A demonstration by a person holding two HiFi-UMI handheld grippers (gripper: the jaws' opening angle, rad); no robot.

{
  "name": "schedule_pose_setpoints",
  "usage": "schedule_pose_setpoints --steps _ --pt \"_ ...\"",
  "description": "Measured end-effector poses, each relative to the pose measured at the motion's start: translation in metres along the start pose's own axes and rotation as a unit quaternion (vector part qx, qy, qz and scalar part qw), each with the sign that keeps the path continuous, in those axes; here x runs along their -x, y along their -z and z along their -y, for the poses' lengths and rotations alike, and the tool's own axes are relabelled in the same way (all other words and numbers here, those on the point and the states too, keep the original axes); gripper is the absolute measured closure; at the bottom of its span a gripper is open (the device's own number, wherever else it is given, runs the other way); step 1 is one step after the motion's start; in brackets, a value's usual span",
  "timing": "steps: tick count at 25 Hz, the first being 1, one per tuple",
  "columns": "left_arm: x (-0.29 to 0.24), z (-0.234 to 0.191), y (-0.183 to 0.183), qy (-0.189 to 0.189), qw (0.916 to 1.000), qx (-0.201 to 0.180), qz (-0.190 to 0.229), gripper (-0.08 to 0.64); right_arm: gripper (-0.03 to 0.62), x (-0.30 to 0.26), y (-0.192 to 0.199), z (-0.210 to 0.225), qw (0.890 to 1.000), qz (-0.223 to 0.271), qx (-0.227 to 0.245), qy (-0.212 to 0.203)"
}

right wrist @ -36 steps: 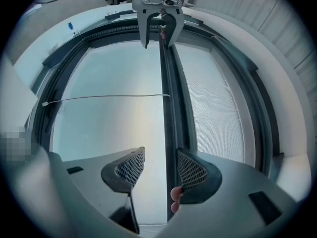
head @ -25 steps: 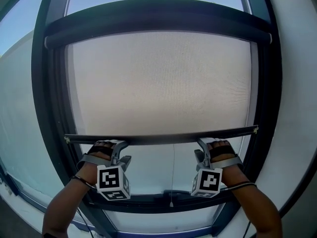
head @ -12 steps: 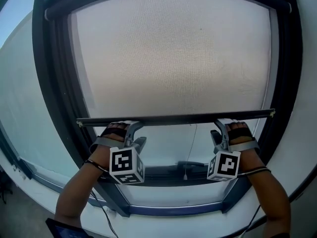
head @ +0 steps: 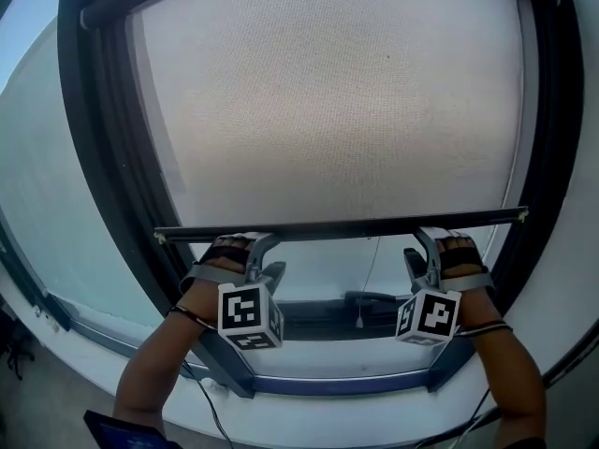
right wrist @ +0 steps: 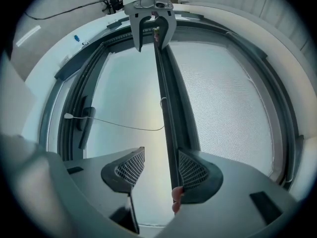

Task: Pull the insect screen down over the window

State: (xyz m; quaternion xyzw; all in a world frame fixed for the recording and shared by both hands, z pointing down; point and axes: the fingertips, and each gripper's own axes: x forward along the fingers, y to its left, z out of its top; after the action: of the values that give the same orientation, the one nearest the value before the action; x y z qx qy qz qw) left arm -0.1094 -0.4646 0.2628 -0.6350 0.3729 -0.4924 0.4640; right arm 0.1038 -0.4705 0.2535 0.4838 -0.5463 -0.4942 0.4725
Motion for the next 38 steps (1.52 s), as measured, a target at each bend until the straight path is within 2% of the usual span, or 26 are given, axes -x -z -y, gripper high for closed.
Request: schedule_pose_setpoints --steps 6,10,16,19,23,27,31,36,38 --pt "-0.009 0.044 0.003 0.049 0.9987 0.012 0.009 0.35 0.39 0.001 0.001 -0.041 0.999 0.001 -0.008 -0.037" --pt "-0.013 0.066 0.004 0.051 0.9985 0.02 0.006 0.35 0.39 0.001 0.004 -0.064 0.999 -0.008 0.011 -0.036" --pt "-0.023 0.106 0.008 0.083 0.9962 0.026 -0.001 0.35 0.391 0.001 0.007 -0.105 0.997 -0.004 -0.015 -0.073" --pt "-0.026 0.12 0.007 0.09 0.9948 0.046 0.01 0.35 0.39 0.0 0.007 -0.122 0.997 -0.005 -0.01 -0.08" --pt "-0.029 0.122 0.007 0.08 0.994 0.074 0.014 0.35 0.39 -0.001 0.008 -0.129 0.996 -0.027 0.019 -0.084" --pt "-0.033 0.129 0.01 0.09 0.9932 0.075 0.001 0.35 0.39 -0.002 0.008 -0.136 0.993 -0.034 0.02 -0.107" --pt "-0.04 0.173 0.013 0.125 0.9904 0.05 -0.031 0.35 0.39 0.002 0.011 -0.172 0.99 -0.034 0.012 -0.138" --pt "-0.041 0.202 0.011 0.154 0.985 0.074 -0.026 0.35 0.391 0.008 0.018 -0.208 0.984 -0.044 0.029 -0.17" --pt "-0.041 0.204 0.014 0.158 0.9848 0.063 -0.035 0.35 0.39 0.008 0.018 -0.207 0.984 -0.045 0.03 -0.172"
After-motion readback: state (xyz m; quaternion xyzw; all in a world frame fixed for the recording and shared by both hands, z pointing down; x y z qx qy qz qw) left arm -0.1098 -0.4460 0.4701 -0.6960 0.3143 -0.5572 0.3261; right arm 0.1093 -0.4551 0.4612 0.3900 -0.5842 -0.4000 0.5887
